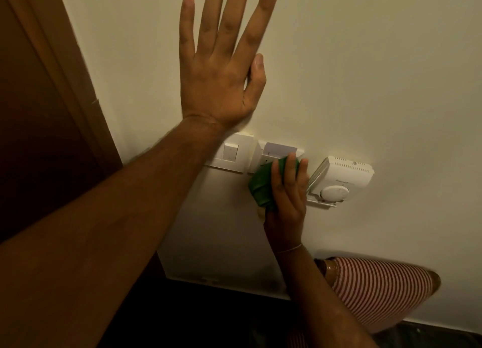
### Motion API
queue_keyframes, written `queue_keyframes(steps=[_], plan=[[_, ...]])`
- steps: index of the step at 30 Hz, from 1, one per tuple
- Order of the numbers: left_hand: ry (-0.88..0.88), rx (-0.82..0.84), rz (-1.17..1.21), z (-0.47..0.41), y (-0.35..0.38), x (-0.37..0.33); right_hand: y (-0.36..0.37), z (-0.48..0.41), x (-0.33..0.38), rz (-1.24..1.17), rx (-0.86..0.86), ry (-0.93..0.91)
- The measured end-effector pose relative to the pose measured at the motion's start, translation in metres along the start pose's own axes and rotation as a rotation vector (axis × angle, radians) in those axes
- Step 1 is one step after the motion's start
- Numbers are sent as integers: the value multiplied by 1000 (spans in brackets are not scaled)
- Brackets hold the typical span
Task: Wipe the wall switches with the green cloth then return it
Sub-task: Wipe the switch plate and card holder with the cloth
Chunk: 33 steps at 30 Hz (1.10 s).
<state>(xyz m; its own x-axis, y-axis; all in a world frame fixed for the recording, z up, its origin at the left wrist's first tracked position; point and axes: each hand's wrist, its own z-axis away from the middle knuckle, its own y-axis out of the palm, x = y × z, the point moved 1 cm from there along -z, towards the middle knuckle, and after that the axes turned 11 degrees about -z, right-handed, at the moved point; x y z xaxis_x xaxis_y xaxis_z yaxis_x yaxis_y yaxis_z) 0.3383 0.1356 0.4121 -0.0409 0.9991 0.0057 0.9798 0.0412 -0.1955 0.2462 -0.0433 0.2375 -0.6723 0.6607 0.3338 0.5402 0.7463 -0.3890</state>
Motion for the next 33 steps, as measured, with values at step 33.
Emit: queue_keyframes(steps=[33], plan=[[-3,-56,2,2,5,2,21,6,11,29,-168,94]])
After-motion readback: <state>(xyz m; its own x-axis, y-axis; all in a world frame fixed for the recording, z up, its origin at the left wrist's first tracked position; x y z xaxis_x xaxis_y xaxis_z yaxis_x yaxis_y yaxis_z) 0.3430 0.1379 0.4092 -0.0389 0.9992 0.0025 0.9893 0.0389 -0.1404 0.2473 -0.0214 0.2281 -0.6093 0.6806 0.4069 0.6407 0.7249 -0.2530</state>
